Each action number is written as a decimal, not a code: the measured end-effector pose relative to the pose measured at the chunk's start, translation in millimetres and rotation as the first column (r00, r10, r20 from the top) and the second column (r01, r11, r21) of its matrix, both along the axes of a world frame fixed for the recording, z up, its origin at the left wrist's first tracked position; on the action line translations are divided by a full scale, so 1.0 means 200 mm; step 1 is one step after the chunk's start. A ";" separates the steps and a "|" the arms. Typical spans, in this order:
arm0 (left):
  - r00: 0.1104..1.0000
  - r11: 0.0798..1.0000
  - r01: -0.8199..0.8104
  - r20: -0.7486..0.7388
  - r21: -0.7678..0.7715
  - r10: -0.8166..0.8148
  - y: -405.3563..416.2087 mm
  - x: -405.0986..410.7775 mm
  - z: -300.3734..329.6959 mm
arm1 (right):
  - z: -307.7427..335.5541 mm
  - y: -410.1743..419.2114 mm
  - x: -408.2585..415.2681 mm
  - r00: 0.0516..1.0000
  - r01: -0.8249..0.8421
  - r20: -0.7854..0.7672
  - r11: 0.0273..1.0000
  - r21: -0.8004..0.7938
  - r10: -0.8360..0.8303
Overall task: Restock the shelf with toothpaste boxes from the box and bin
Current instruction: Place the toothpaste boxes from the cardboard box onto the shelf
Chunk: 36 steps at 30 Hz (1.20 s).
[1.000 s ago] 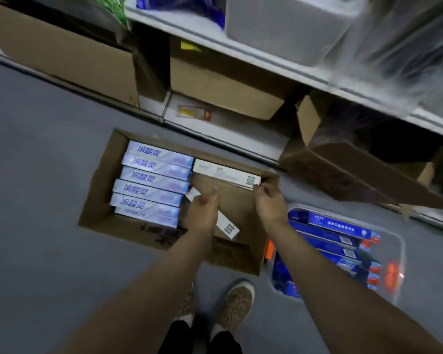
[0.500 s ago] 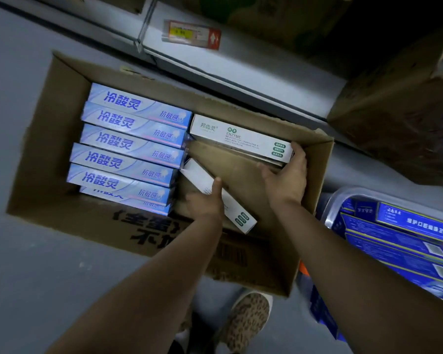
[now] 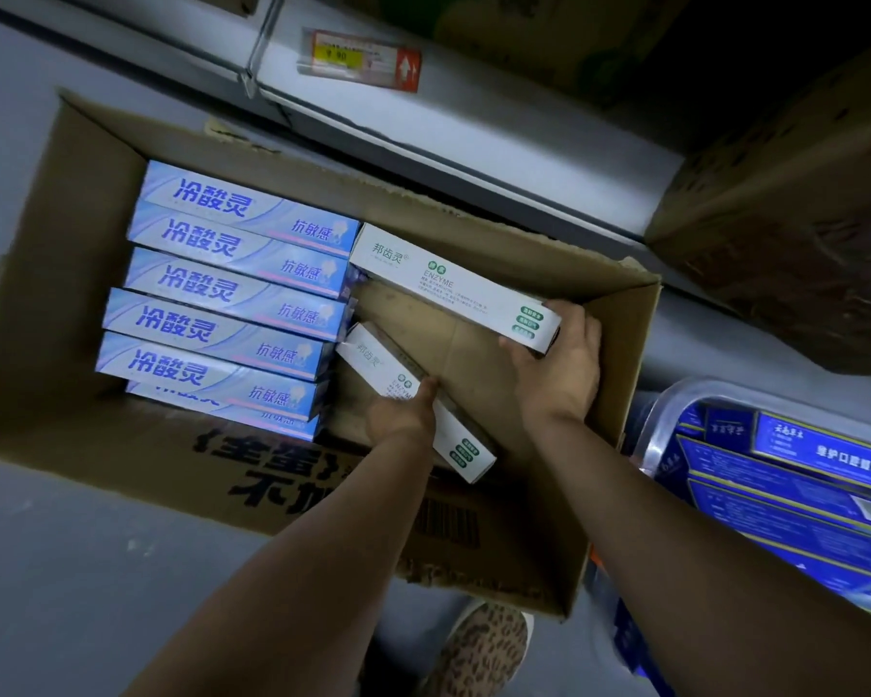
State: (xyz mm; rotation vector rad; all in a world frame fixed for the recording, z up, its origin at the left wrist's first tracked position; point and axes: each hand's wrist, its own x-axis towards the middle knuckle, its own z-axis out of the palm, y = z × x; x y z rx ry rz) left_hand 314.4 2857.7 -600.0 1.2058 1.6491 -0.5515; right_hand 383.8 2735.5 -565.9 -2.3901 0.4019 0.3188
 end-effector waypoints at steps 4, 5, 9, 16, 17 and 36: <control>0.997 0.991 -0.081 -0.017 -0.103 0.080 -0.01 -0.03 0.12 | 0.12 -0.02 -0.03 0.998 -0.016 -0.054 1.000 -0.011 0.016; 0.993 0.985 -0.118 0.002 -0.125 0.119 -0.03 -0.06 0.16 | 0.16 -0.02 -0.05 0.998 -0.016 -0.064 1.000 -0.013 0.016; 0.966 0.962 -0.210 0.116 -0.175 0.232 -0.08 -0.12 0.44 | 0.39 -0.04 -0.14 0.996 0.020 -0.090 1.000 -0.022 -0.021; 0.891 0.916 -0.315 0.255 -0.248 0.375 0.00 -0.10 1.06 | 0.99 -0.07 -0.20 0.978 0.185 -0.109 0.980 0.076 -0.177; 0.884 0.914 -0.315 0.272 -0.257 0.381 0.01 -0.10 1.17 | 1.08 -0.07 -0.20 0.974 0.207 -0.111 0.974 0.090 -0.196; 0.624 0.900 -0.071 0.685 -0.430 0.377 0.16 0.08 3.04 | 2.95 -0.09 -0.27 0.855 0.325 0.199 0.794 0.514 -0.479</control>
